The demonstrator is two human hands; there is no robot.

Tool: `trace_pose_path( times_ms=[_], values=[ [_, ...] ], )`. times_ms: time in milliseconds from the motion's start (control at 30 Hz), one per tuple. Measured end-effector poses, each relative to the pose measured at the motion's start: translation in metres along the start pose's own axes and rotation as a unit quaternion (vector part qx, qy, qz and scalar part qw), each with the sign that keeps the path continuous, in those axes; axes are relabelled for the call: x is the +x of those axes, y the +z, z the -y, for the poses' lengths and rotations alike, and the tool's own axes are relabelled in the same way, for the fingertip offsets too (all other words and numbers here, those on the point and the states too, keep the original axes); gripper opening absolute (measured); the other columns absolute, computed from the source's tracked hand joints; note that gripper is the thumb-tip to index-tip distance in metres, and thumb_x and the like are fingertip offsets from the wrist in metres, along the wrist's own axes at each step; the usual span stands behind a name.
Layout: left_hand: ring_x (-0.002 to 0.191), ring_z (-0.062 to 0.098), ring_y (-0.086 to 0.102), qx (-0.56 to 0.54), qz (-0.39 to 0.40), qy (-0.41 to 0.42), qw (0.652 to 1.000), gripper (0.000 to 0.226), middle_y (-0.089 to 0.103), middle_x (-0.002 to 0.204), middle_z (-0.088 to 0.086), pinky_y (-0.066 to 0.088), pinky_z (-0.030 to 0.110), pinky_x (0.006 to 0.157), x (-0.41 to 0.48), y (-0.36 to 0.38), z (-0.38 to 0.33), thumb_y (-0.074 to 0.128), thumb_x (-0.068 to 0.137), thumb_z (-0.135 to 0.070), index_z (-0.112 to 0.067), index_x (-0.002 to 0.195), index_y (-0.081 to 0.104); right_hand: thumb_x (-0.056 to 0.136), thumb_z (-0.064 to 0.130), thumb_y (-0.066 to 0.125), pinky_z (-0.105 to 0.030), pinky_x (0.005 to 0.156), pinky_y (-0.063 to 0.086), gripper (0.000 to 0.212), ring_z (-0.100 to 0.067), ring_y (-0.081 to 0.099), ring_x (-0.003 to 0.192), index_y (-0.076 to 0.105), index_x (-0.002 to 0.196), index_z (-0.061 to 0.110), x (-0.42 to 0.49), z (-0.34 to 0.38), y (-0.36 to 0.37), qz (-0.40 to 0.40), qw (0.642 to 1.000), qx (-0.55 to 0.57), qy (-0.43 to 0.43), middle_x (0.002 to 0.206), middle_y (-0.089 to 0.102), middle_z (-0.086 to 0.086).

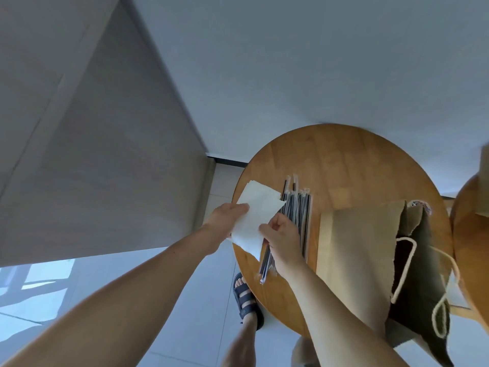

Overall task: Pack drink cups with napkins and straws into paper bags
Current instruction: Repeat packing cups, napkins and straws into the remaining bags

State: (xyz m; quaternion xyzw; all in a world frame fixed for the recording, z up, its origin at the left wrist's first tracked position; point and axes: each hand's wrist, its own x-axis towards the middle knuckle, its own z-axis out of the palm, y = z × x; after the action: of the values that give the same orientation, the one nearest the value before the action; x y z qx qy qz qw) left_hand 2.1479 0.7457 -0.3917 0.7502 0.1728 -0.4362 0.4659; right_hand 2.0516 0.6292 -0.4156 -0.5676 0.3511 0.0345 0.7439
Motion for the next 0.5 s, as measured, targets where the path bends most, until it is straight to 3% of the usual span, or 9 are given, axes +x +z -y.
trace_pose_path(
  times_ms=[67, 133, 200, 267, 333, 400, 500],
  values=[
    [0.111, 0.035, 0.063, -0.081, 0.058, -0.055, 0.994, 0.044, 0.065, 0.121, 0.015, 0.051, 0.05, 0.1, -0.004, 0.001, 0.004, 0.065, 0.092, -0.039, -0.011, 0.125, 0.058, 0.069, 0.005, 0.059, -0.027, 0.049, 0.032, 0.025, -0.015, 0.039, 0.051, 0.042, 0.056, 0.019, -0.004, -0.002, -0.011, 0.019, 1.0, 0.018, 0.007, 0.055, 0.04, -0.002],
    [0.111, 0.037, 0.062, -0.086, 0.074, -0.061, 0.992, 0.045, 0.064, 0.122, 0.017, 0.05, 0.053, 0.1, -0.004, 0.004, 0.008, 0.07, 0.089, -0.032, -0.008, 0.125, 0.057, 0.074, 0.002, 0.064, -0.03, 0.05, 0.033, 0.03, -0.017, 0.039, 0.05, 0.048, 0.055, 0.02, -0.003, -0.009, -0.021, -0.008, 1.0, -0.005, 0.014, 0.054, 0.043, -0.003],
    [0.106, 0.034, 0.063, -0.064, 0.038, -0.05, 0.996, 0.039, 0.063, 0.118, 0.015, 0.053, 0.049, 0.096, -0.002, 0.008, 0.013, 0.072, 0.087, -0.024, -0.007, 0.12, 0.059, 0.081, 0.007, 0.07, -0.036, 0.055, 0.044, 0.027, -0.019, 0.05, 0.056, 0.056, 0.062, 0.02, 0.002, -0.02, -0.031, -0.061, 0.997, -0.053, 0.019, 0.059, 0.055, -0.003],
    [0.096, 0.029, 0.064, -0.035, 0.009, -0.036, 0.999, 0.022, 0.066, 0.111, 0.013, 0.055, 0.039, 0.085, 0.001, 0.011, 0.018, 0.069, 0.09, -0.022, -0.009, 0.107, 0.064, 0.086, 0.023, 0.072, -0.039, 0.068, 0.055, 0.012, -0.02, 0.063, 0.073, 0.063, 0.082, 0.017, 0.01, -0.032, -0.04, -0.133, 0.982, -0.133, 0.026, 0.076, 0.065, 0.0],
    [0.087, 0.022, 0.063, 0.005, 0.003, -0.019, 1.0, 0.013, 0.067, 0.105, 0.008, 0.052, 0.03, 0.07, 0.001, 0.012, 0.023, 0.065, 0.093, -0.024, -0.014, 0.101, 0.065, 0.09, 0.034, 0.067, -0.036, 0.078, 0.054, 0.021, -0.022, 0.066, 0.092, 0.062, 0.102, 0.017, 0.02, -0.045, -0.052, -0.199, 0.95, -0.233, 0.055, 0.096, 0.068, 0.002],
    [0.082, 0.016, 0.061, 0.043, -0.009, 0.001, 0.999, 0.012, 0.066, 0.099, 0.001, 0.047, 0.024, 0.06, 0.0, 0.013, 0.026, 0.062, 0.095, -0.027, -0.018, 0.102, 0.064, 0.09, 0.037, 0.065, -0.038, 0.084, 0.052, 0.033, -0.028, 0.063, 0.103, 0.061, 0.115, 0.015, 0.028, -0.055, -0.063, -0.218, 0.91, -0.341, 0.089, 0.112, 0.066, -0.004],
    [0.081, 0.013, 0.059, 0.074, -0.024, 0.027, 0.997, 0.015, 0.064, 0.101, -0.002, 0.046, 0.022, 0.058, -0.003, 0.016, 0.028, 0.059, 0.096, -0.03, -0.021, 0.107, 0.063, 0.087, 0.042, 0.068, -0.035, 0.076, 0.05, 0.038, -0.031, 0.062, 0.101, 0.059, 0.113, 0.015, 0.034, -0.064, -0.07, -0.189, 0.872, -0.44, 0.105, 0.114, 0.062, -0.007]
  ],
)
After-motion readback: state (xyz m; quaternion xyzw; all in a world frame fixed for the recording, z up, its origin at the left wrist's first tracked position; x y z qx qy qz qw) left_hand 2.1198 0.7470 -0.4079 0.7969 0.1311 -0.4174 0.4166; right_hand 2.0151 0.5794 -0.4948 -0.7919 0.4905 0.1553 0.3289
